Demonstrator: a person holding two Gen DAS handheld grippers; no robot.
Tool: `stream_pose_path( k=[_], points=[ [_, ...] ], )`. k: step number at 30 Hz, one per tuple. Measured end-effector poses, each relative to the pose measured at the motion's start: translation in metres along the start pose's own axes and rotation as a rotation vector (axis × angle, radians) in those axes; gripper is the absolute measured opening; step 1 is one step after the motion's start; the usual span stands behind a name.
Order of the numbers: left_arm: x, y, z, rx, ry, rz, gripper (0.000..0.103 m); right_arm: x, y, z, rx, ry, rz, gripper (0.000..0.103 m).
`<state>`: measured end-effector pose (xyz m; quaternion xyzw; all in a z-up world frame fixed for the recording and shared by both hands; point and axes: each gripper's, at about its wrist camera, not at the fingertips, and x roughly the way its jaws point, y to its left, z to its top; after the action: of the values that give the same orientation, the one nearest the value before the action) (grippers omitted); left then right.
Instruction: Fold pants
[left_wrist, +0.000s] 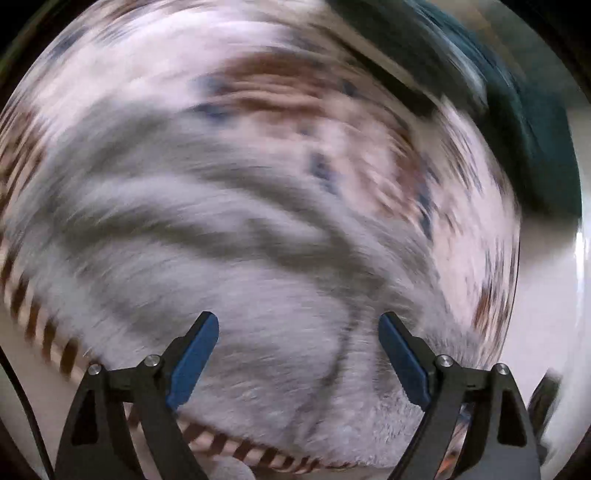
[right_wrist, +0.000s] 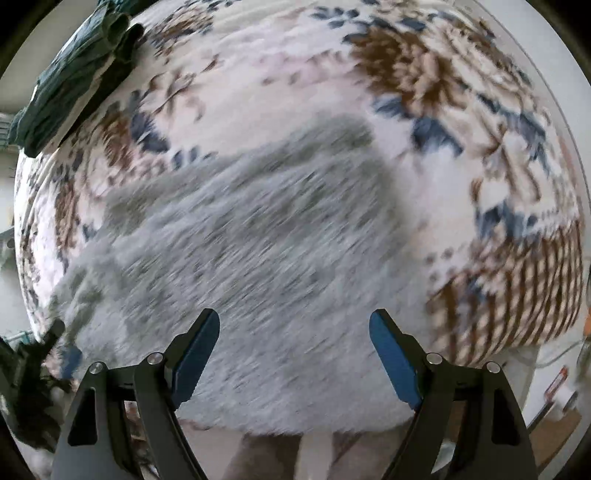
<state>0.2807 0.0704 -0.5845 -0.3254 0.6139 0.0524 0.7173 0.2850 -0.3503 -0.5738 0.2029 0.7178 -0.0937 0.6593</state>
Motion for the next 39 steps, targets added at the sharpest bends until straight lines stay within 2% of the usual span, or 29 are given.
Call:
stream_pose_path(
  k=[3, 4, 7, 11, 15, 20, 22, 23, 24, 27, 32, 35, 39],
  points=[
    [-0.034, 0.075, -0.008, -0.230, -0.131, -0.032, 0.088, 0.009, 0.027, -0.015, -0.002, 0.055, 0.008, 0.085],
    [-0.040, 0.093, -0.010, -0.280, -0.157, -0.017, 0.088, 0.013, 0.039, -0.017, -0.020, 0.069, 0.007, 0.085],
    [-0.046, 0.140, -0.011, -0.407, -0.183, -0.023, 0.086, 0.018, 0.073, -0.023, -0.098, 0.071, -0.038, 0.085],
    [-0.040, 0.176, -0.002, -0.477, -0.216, -0.010, 0.086, 0.028, 0.111, -0.025, -0.193, 0.054, -0.120, 0.085],
    [-0.018, 0.194, 0.010, -0.509, -0.189, -0.039, 0.086, 0.041, 0.130, -0.022, -0.221, 0.060, -0.204, 0.085],
    [0.004, 0.195, 0.033, -0.467, -0.168, -0.062, 0.086, 0.056, 0.143, -0.023, -0.218, 0.064, -0.275, 0.085],
    [0.005, 0.196, 0.039, -0.444, -0.182, -0.073, 0.075, 0.063, 0.149, -0.025, -0.218, 0.073, -0.283, 0.085],
    [0.006, 0.193, 0.041, -0.423, -0.192, -0.074, 0.056, 0.065, 0.152, -0.026, -0.219, 0.078, -0.285, 0.085],
    [0.005, 0.188, 0.045, -0.386, -0.197, -0.053, 0.042, 0.068, 0.155, -0.027, -0.223, 0.079, -0.288, 0.085],
    [-0.003, 0.179, 0.044, -0.319, -0.223, -0.019, 0.027, 0.073, 0.163, -0.031, -0.243, 0.073, -0.305, 0.085],
    [-0.027, 0.146, 0.037, -0.197, -0.277, 0.099, 0.024, 0.072, 0.174, -0.039, -0.318, 0.026, -0.422, 0.085],
    [-0.047, 0.119, 0.028, -0.120, -0.323, 0.139, 0.022, 0.068, 0.176, -0.043, -0.359, -0.008, -0.469, 0.085],
    [-0.073, 0.079, 0.013, -0.026, -0.385, 0.148, 0.021, 0.061, 0.170, -0.049, -0.380, -0.023, -0.463, 0.085]
  ],
)
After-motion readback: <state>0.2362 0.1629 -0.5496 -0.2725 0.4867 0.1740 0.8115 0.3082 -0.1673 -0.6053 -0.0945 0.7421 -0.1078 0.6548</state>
